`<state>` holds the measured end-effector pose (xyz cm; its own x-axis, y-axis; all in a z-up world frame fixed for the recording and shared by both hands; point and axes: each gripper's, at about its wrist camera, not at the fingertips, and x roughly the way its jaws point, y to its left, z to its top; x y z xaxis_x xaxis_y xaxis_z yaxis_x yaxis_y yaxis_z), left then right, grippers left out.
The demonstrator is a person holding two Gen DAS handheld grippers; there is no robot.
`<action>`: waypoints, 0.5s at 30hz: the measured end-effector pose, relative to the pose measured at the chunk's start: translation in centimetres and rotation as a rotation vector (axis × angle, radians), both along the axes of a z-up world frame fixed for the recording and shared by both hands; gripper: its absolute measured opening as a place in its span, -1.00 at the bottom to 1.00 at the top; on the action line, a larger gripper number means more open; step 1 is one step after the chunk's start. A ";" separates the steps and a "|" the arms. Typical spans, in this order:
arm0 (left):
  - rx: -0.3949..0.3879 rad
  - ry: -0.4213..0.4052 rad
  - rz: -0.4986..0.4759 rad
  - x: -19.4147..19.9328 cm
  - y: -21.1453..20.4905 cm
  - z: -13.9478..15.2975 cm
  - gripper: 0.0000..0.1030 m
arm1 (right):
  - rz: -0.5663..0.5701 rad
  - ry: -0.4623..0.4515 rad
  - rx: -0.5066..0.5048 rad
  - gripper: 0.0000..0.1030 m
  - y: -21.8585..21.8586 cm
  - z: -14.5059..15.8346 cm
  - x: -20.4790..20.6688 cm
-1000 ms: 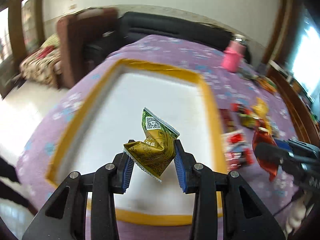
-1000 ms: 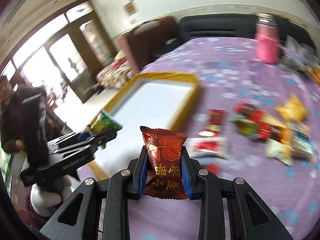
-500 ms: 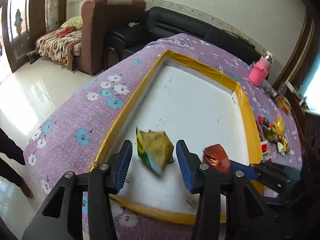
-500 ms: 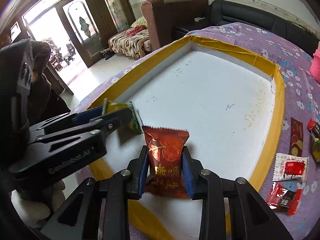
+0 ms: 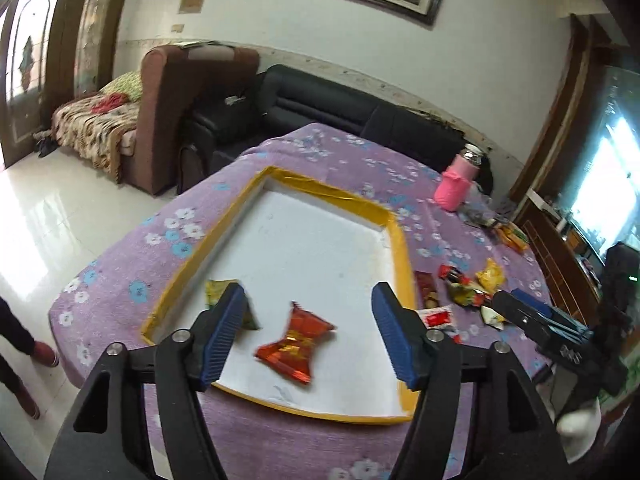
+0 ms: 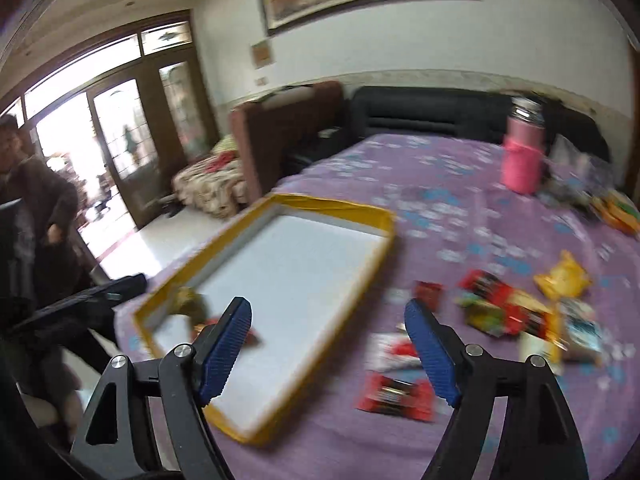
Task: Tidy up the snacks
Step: 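Move the right gripper back to the pile and grasp a red wrapped candy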
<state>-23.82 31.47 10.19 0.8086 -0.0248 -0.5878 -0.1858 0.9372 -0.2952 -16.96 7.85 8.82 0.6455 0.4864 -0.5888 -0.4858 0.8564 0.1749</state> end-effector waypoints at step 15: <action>0.094 0.039 -0.336 2.3 -10.8 -1.1 0.38 | -0.060 0.274 0.053 0.06 -6.4 -6.5 5.2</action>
<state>-21.49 20.71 9.11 0.7414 -0.2304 -0.6303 0.1283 0.9706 -0.2038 -11.74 1.44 2.33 0.4946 0.4872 -0.7198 -0.3629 0.8683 0.3383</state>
